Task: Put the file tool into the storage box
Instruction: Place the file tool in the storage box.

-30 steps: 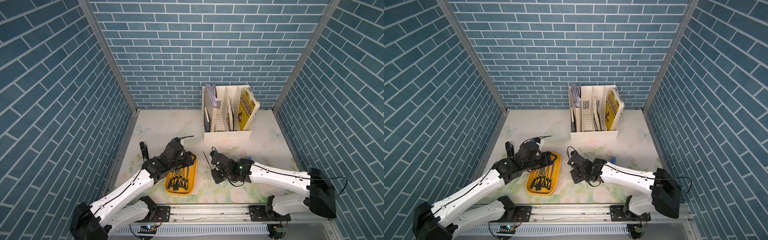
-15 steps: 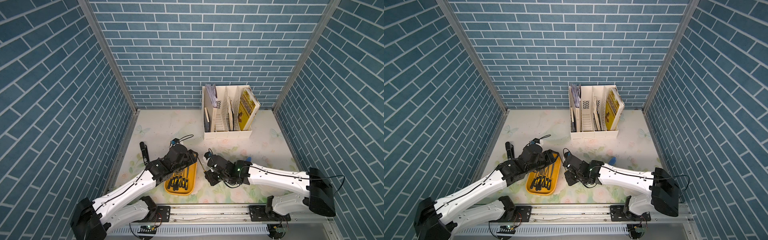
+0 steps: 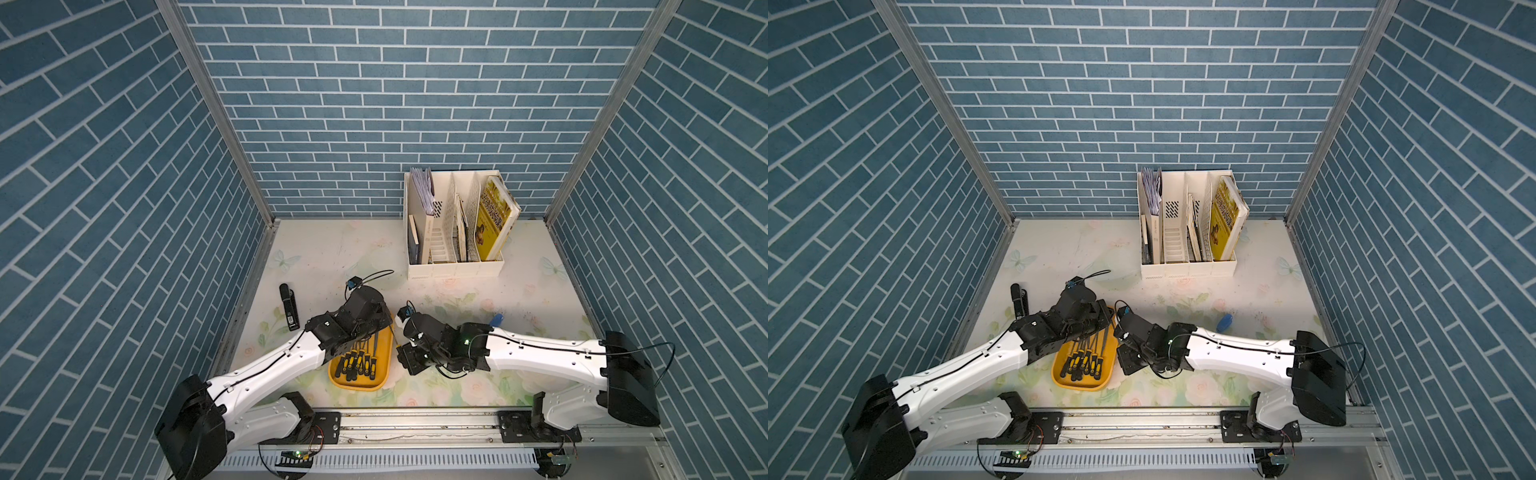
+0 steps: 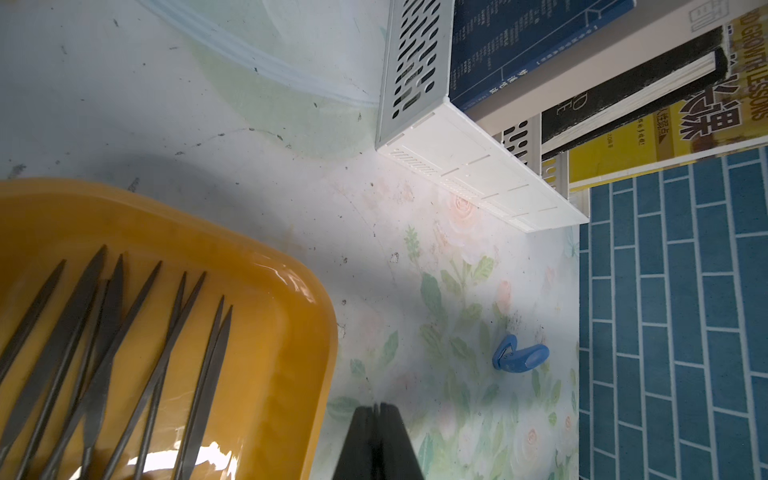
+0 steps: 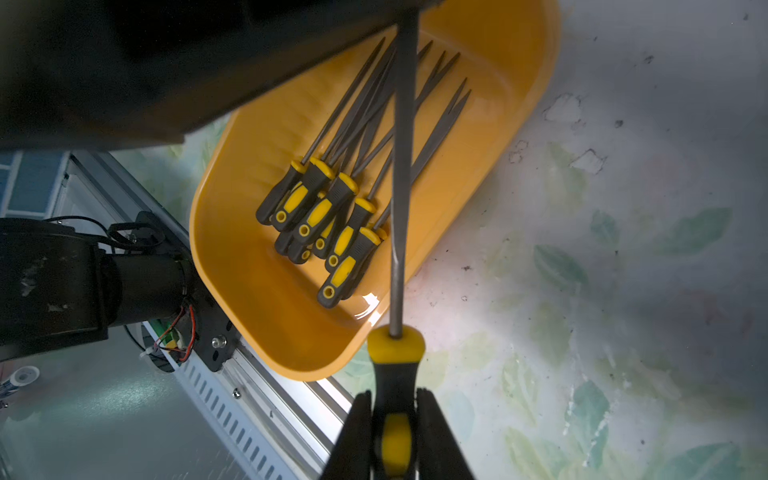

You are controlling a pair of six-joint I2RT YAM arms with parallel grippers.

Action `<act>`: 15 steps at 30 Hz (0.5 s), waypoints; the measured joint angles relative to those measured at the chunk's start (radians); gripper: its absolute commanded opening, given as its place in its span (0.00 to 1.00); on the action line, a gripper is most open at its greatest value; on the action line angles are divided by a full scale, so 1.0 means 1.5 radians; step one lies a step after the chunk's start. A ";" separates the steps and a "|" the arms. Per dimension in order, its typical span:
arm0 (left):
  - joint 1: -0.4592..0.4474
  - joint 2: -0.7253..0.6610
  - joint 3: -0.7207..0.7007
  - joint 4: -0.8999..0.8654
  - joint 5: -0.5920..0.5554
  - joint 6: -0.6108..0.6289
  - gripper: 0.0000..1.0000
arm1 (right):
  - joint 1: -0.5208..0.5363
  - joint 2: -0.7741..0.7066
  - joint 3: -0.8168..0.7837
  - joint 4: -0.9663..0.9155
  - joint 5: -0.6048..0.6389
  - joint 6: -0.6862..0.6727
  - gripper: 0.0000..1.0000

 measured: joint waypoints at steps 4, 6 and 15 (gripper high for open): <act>0.057 -0.035 0.011 -0.055 0.019 0.068 0.00 | -0.017 0.001 0.038 -0.012 -0.002 -0.018 0.66; 0.096 -0.028 0.047 -0.103 0.019 0.120 0.00 | -0.043 -0.007 0.047 -0.016 -0.006 -0.023 0.68; 0.125 0.095 0.178 -0.246 -0.028 0.332 0.00 | -0.127 -0.057 0.009 -0.043 -0.029 -0.040 0.68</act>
